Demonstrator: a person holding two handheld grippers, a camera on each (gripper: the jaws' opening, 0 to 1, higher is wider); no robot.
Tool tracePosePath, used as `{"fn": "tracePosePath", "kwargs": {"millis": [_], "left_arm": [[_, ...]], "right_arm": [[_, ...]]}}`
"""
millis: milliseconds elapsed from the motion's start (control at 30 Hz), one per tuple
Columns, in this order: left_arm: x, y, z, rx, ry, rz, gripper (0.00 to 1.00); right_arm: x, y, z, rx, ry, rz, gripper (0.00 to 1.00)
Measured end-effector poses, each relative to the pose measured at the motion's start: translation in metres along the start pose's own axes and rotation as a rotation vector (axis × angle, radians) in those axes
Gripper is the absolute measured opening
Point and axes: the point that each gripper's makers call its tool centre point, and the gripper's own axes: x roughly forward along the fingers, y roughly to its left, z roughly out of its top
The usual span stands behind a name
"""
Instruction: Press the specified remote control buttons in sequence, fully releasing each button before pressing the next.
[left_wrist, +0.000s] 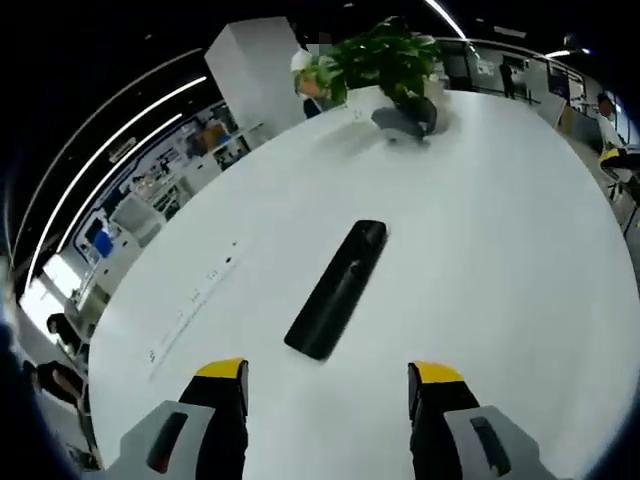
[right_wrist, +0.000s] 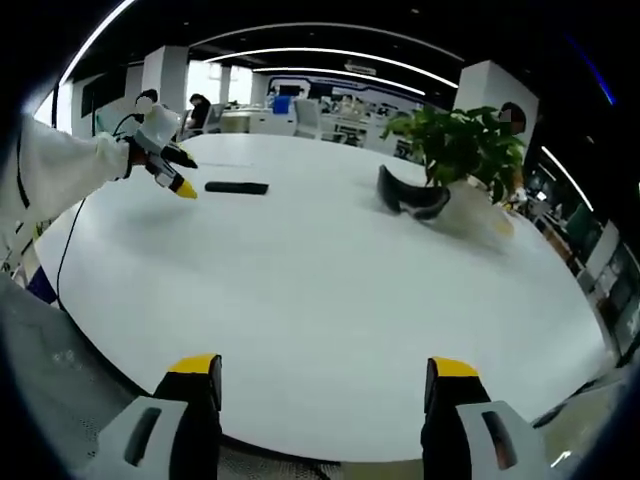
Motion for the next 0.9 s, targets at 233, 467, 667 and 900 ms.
{"fn": "tracePosePath", "kwargs": {"millis": [233, 467, 667, 900], "left_arm": [[0.021, 0.011, 0.008, 0.036, 0.037, -0.031, 0.60], [0.033, 0.021, 0.016, 0.117, 0.084, -0.049, 0.57], [0.042, 0.026, 0.017, 0.247, 0.149, -0.065, 0.56], [0.046, 0.020, 0.018, 0.271, 0.192, -0.153, 0.50]], "right_arm": [[0.001, 0.000, -0.002, -0.003, 0.012, -0.002, 0.82], [0.001, -0.001, -0.002, 0.007, 0.011, -0.004, 0.81], [0.001, -0.002, -0.002, 0.008, 0.012, -0.004, 0.80], [0.001, -0.001, -0.002, 0.005, 0.015, -0.001, 0.80]]}}
